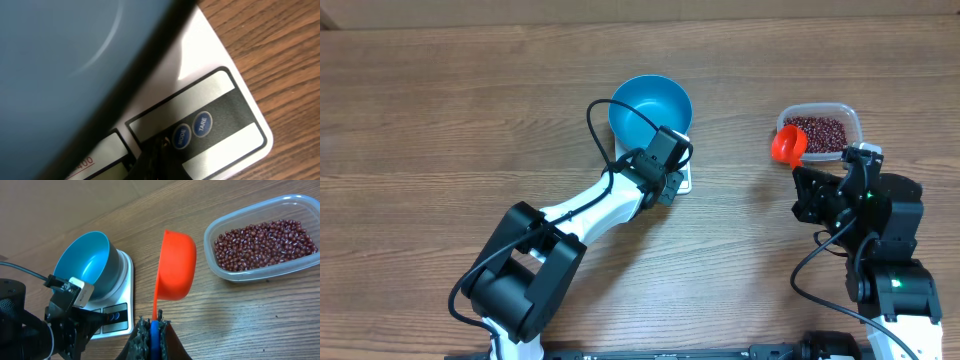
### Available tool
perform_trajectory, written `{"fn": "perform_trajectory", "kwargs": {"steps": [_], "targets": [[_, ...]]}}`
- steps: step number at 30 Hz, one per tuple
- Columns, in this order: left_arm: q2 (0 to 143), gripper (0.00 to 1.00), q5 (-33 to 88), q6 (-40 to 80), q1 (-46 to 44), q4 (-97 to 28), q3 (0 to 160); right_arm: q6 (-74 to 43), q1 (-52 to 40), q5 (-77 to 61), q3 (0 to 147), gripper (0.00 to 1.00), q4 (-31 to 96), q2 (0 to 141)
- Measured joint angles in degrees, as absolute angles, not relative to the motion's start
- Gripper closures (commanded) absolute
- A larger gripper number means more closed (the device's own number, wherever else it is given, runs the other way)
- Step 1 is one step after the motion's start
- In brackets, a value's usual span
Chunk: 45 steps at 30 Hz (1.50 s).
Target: Scoop item into bowl and weigh 150g on scale
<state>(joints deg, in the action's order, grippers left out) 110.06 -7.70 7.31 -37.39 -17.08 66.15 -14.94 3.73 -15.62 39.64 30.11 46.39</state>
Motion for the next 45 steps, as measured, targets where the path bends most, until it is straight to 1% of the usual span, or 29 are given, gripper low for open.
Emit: {"fn": "perform_trajectory", "kwargs": {"steps": [26, 45], "targets": [[110.4, 0.96, -9.5, 7.3, -37.4, -15.4, 66.2, -14.9, 3.7, -15.6, 39.6, 0.96, 30.1, 46.4], [110.4, 0.96, -8.3, 7.3, -37.4, -16.6, 66.4, -14.9, 3.7, -15.6, 39.6, 0.96, 30.1, 46.4]]}}
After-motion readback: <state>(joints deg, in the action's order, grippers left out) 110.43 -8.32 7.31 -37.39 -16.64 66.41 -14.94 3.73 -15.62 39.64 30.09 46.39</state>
